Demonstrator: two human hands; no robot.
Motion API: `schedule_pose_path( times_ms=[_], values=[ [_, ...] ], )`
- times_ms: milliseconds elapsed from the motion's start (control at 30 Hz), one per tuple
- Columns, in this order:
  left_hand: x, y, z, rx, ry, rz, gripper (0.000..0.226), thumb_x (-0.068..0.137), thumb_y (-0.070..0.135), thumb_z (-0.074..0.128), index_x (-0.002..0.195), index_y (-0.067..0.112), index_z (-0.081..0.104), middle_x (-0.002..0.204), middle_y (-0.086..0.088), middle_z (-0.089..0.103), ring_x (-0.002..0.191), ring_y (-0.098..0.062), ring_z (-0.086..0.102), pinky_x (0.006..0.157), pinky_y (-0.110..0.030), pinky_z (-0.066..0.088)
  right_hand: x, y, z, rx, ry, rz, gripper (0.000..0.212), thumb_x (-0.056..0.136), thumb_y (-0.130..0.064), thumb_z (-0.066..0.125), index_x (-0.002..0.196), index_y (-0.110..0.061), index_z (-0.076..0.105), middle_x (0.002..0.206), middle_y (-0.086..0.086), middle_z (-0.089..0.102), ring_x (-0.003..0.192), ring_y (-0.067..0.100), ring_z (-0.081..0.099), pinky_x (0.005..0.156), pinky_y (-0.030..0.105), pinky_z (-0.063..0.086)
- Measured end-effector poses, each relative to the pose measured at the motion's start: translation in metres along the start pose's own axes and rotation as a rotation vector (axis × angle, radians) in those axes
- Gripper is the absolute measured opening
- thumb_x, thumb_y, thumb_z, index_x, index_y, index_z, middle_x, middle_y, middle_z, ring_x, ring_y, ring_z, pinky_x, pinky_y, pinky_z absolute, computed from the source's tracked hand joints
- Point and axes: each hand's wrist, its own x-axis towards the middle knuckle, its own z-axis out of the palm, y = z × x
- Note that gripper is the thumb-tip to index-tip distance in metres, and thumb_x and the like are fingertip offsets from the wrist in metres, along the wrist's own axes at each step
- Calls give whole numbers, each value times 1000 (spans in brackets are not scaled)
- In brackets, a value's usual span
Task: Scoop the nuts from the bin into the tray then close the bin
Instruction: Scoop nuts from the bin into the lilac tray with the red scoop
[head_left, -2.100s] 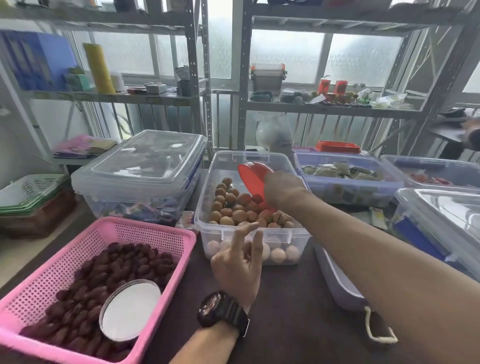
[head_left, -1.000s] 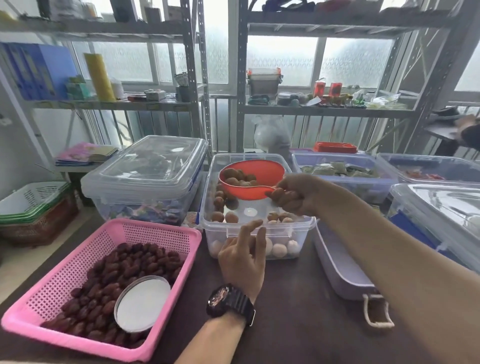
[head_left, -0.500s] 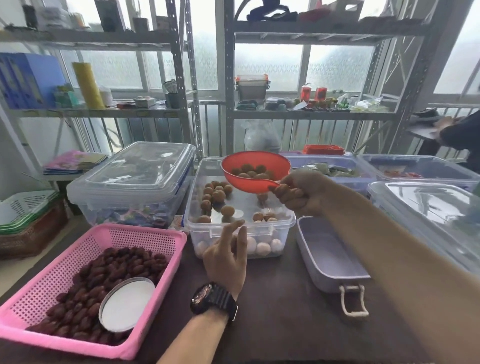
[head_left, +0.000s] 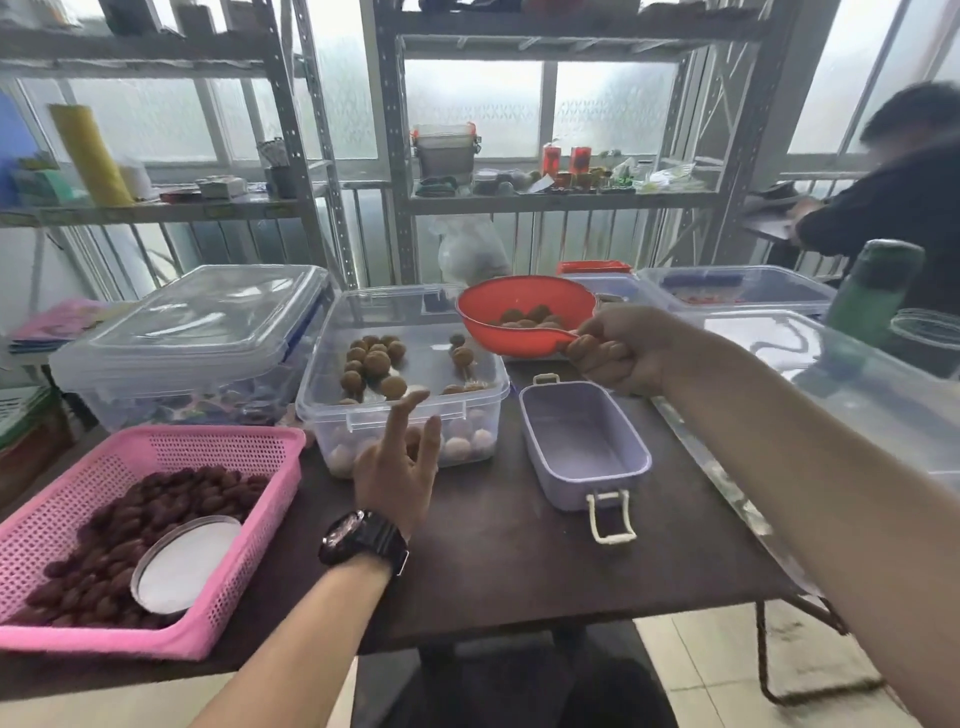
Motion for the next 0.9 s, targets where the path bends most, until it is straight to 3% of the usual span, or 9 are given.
schedule_pose_path(
  times_ms=[233,367,533,767,900],
  values=[
    [0,-1,4,28,0,16,43,95,55,42,130,32,48,88,-4,75,73,-26,73,70,-43,58,-31,18,-25,12,41,-15,33,95,-2,15,75,-10,40,39,-1,39,21,2,25,20,13,15],
    [-3,6,2,40,-11,4,43,95,55,41,130,30,47,80,-9,74,74,-30,72,74,-43,56,-48,32,-42,11,95,-30,39,95,-2,15,71,-7,46,40,-1,39,21,1,24,22,12,11],
    [-4,11,0,33,-6,22,45,94,54,41,130,27,48,72,-8,72,72,-30,71,72,-37,52,-57,51,-62,-35,182,-38,42,95,-2,17,82,-13,56,45,-2,40,24,0,24,22,11,13],
    [-6,13,-2,40,-5,56,39,98,43,46,130,22,51,62,3,62,56,-20,60,65,-28,44,-56,83,-58,-247,434,-108,30,94,-1,27,72,-10,46,50,4,43,25,3,24,27,9,16],
    [-4,11,-1,54,-11,50,35,100,37,49,131,22,52,63,4,63,59,-21,62,65,-28,43,-45,95,-55,-437,590,-190,25,90,-2,34,70,-9,45,51,8,45,24,7,27,32,10,21]
  ],
)
